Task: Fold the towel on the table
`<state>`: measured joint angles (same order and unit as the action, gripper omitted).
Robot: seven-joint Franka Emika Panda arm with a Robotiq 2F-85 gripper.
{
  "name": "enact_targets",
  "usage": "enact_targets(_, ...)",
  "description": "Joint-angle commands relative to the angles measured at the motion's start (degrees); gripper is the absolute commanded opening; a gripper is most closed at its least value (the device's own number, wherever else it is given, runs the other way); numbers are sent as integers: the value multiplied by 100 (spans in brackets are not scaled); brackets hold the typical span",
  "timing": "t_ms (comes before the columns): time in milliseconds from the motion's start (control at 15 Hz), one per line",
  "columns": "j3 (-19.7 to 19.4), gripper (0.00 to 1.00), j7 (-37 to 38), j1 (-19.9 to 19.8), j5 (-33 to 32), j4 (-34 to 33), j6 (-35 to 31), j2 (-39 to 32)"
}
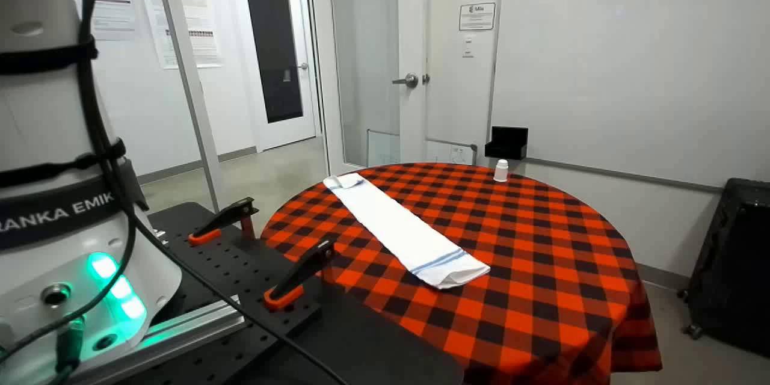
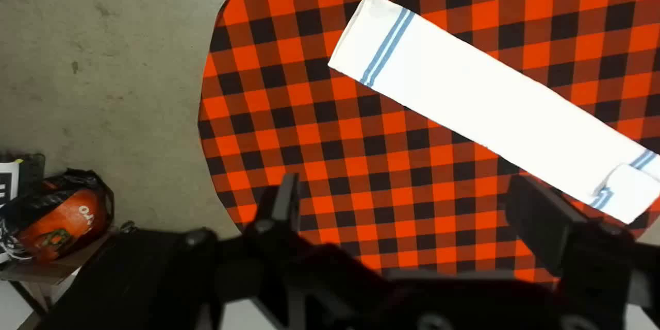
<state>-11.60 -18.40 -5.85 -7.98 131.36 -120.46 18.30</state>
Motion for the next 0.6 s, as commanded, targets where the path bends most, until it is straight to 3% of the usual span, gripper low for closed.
enact_targets(0,37,100,-11,-38,15,-17,13,-3)
enact_targets(267,152,100,-56,61,-5,-121,-129,-563)
enact_targets(533,-14,100,-222,-46,421,-414,-507,-1411)
